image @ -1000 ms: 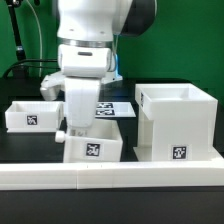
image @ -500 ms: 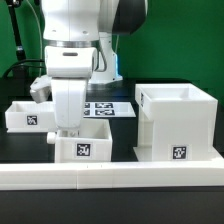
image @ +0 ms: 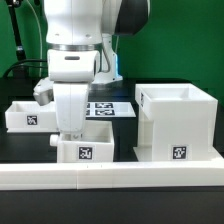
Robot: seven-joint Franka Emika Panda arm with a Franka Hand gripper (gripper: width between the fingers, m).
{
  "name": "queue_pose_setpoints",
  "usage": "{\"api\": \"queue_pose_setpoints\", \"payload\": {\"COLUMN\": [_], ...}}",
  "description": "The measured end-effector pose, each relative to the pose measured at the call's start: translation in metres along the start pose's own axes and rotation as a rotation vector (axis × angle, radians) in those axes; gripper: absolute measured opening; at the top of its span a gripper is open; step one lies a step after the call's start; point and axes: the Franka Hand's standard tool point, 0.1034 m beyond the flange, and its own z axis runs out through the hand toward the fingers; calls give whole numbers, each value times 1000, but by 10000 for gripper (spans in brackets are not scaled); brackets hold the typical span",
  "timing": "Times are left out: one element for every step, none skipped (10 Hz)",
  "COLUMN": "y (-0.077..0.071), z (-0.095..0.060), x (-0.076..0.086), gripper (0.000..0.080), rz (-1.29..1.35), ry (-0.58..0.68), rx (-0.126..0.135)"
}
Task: Assemble drawer
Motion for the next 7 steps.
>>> {"api": "queue_pose_setpoints", "payload": {"y": [-5,-5,-5,-6,-4,-1,2], "z": [3,4,4,4,3,3,3], "x": [-16,-9,2,6,11,17,25], "gripper": [42,42,42,42,42,42,42], "rz": [1,20,12,22,36,32,21], "ry": [22,23,30,34,37,41,47], "rx": [2,8,20,29,33,32,34]}}
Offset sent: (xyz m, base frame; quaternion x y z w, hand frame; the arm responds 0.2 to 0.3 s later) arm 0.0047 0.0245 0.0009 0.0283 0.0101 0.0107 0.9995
